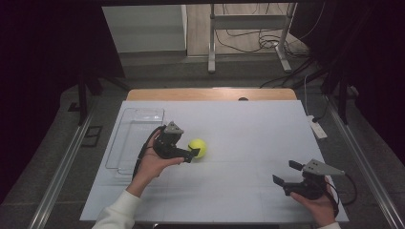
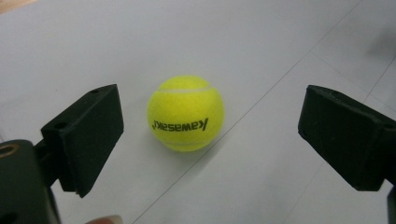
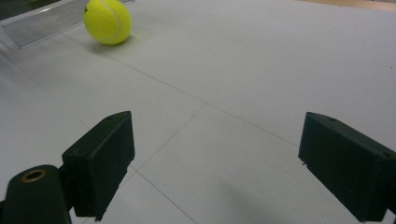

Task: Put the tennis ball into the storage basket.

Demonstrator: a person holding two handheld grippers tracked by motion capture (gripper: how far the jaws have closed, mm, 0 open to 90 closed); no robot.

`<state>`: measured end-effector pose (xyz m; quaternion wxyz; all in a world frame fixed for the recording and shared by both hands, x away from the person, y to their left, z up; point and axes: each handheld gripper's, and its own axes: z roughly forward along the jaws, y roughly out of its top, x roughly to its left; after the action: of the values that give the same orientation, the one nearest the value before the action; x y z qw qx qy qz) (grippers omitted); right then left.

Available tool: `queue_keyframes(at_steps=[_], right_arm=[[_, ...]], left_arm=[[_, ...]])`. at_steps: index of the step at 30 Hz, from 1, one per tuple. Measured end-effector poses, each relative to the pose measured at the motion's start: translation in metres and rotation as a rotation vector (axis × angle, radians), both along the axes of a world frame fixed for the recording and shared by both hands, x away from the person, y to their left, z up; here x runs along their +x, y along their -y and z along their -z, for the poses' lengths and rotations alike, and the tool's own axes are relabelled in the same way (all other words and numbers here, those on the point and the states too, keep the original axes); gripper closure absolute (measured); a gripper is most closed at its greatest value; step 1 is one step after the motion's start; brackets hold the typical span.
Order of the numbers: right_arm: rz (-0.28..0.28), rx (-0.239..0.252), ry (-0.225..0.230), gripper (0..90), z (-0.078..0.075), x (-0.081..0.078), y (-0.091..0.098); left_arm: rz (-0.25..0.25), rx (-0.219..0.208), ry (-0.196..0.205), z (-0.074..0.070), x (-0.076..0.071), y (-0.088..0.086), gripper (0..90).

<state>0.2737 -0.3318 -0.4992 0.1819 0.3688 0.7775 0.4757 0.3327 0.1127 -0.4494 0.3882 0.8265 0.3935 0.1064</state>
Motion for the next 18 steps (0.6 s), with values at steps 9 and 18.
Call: queue_keyframes(at_steps=[9,18], right_arm=[[0.0,0.0,0.001,10.9,0.0,0.0,0.0],[-0.001,0.0,-0.002,10.9,0.001,0.0,0.0]], left_arm=[[0.006,0.006,-0.001,0.0,0.005,0.006,7.0],[0.006,0.012,-0.014,0.003,0.011,0.009,6.4]])
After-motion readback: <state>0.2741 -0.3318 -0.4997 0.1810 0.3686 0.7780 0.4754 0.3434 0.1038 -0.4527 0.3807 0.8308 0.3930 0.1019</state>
